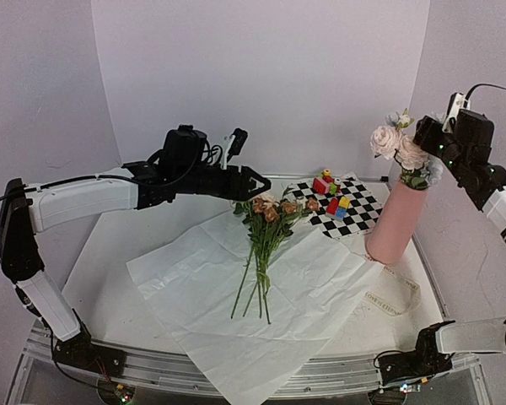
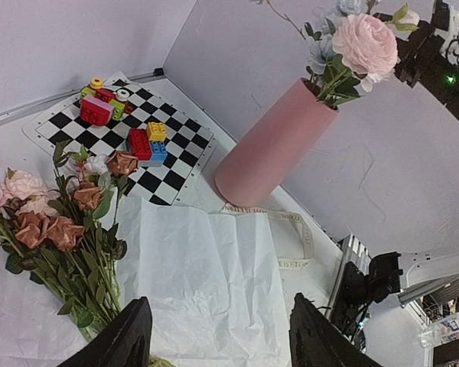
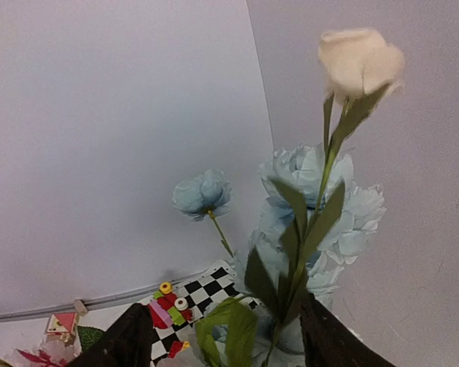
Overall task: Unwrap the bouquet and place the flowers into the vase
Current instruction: Insert the fake flower into the vase.
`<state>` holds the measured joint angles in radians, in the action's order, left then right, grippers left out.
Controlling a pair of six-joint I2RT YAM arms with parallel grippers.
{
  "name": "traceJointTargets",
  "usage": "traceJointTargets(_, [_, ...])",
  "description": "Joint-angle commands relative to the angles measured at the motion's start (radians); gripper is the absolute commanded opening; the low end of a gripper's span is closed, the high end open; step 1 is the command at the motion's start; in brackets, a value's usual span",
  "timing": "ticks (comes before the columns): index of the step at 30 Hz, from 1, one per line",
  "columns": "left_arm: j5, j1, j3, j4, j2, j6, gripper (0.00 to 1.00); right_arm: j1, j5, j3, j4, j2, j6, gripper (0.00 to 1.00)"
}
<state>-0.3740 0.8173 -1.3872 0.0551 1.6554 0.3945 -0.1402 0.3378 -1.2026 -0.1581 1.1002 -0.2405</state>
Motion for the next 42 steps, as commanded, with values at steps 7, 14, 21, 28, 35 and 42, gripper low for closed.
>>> traceJointTargets(7, [-0.012,-0.004,-0.002,-0.015,-0.044,0.033,0.62,0.002,0.047,-0.058,0.057,-0.063,0.006,0.98])
traceJointTargets(14, [0.048,-0.004,0.015,-0.006,-0.054,0.055,0.62,0.003,0.209,-0.213,0.251,-0.062,-0.069,0.98])
traceJointTargets(21, [0.205,-0.004,0.041,0.082,-0.060,0.103,0.66,0.003,0.025,-0.333,0.292,-0.080,-0.089,0.98])
traceJointTargets(28, [0.229,-0.013,0.042,0.126,-0.033,0.161,0.80,0.001,-0.435,-0.358,0.406,-0.032,-0.183,0.89])
traceJointTargets(35, [0.240,-0.112,-0.011,0.238,0.039,0.239,0.82,-0.099,-0.475,-0.113,0.344,-0.165,-0.238,0.89])
traceJointTargets(42, [0.225,-0.204,-0.004,0.279,0.076,0.234,0.82,-0.117,-0.418,0.044,0.424,-0.292,-0.310,0.89])
